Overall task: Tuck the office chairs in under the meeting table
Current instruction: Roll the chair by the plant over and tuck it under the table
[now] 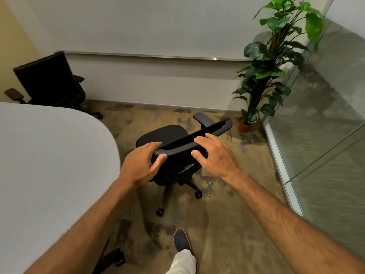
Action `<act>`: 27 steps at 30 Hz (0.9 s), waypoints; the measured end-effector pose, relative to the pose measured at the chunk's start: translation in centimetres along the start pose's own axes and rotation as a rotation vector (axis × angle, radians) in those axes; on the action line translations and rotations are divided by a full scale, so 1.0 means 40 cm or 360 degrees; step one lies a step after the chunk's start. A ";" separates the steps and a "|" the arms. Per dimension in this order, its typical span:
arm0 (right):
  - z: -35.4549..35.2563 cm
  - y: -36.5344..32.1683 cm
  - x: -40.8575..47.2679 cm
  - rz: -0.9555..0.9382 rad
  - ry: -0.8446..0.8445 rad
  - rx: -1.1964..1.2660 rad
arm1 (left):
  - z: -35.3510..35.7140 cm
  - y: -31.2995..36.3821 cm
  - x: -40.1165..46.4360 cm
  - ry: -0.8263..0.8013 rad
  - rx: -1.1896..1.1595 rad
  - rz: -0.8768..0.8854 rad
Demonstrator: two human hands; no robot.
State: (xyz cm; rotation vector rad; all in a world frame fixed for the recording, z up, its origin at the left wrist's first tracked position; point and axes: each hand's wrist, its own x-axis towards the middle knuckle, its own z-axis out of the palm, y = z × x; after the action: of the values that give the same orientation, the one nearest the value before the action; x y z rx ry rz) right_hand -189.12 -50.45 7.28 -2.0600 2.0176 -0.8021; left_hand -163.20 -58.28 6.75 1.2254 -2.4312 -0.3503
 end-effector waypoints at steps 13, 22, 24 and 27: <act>0.088 0.493 0.411 0.0082 -0.0378 -0.0262 | 0.265 -0.103 0.393 -0.0405 0.0040 -0.0384; 0.160 0.729 0.495 -0.0292 -0.0588 -0.0200 | 0.363 -0.059 0.386 -0.0433 0.0249 -0.0884; 0.156 0.758 0.518 -0.0411 -0.0563 -0.0184 | 0.382 -0.013 0.394 -0.0400 0.0296 -0.0982; 0.130 0.815 0.562 -0.0511 -0.0610 -0.0158 | 0.420 0.067 0.413 -0.0349 0.0340 -0.1110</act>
State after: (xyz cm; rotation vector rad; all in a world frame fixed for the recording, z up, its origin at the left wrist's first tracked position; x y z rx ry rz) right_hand -216.55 -76.19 -6.14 -2.4072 1.5770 -0.3130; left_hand -181.63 -69.33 -3.34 2.2246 -2.1696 -0.4377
